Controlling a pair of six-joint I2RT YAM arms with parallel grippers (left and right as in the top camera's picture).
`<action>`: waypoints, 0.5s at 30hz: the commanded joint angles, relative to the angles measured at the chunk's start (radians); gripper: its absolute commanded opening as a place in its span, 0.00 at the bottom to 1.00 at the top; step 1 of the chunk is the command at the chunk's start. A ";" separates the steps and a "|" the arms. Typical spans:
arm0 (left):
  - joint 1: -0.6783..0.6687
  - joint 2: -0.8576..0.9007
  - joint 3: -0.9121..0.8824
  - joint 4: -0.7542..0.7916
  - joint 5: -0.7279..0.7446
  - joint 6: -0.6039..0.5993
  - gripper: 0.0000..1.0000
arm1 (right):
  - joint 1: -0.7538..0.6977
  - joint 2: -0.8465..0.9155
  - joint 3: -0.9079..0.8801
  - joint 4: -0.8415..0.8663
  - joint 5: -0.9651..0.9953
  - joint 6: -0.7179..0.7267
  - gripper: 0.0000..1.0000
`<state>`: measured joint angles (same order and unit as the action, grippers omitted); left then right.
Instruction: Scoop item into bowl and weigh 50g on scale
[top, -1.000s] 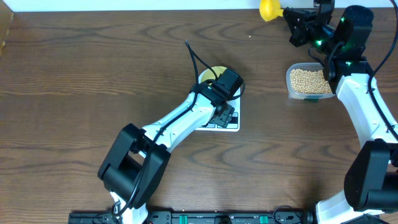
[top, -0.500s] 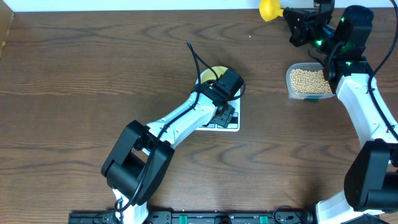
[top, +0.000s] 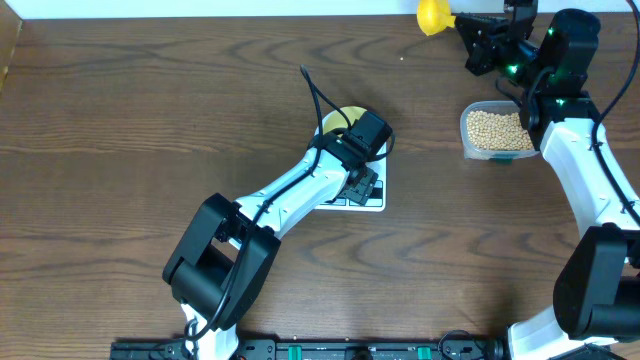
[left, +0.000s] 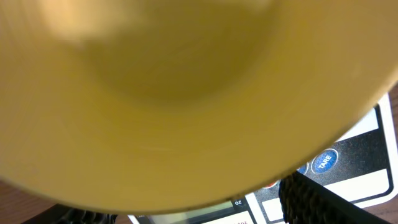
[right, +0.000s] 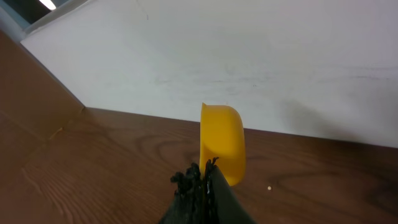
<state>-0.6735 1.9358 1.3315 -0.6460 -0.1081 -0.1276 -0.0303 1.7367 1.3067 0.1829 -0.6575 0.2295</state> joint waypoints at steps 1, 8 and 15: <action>0.001 0.011 -0.017 0.000 -0.014 -0.005 0.82 | 0.006 0.005 0.018 -0.001 0.001 -0.011 0.01; 0.001 0.011 -0.035 0.000 -0.017 -0.005 0.82 | 0.006 0.005 0.018 -0.001 0.001 -0.010 0.01; 0.001 0.011 -0.037 0.024 -0.017 -0.005 0.82 | 0.006 0.005 0.018 0.000 0.001 -0.010 0.01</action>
<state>-0.6735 1.9358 1.2991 -0.6277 -0.1112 -0.1276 -0.0303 1.7367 1.3067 0.1825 -0.6575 0.2295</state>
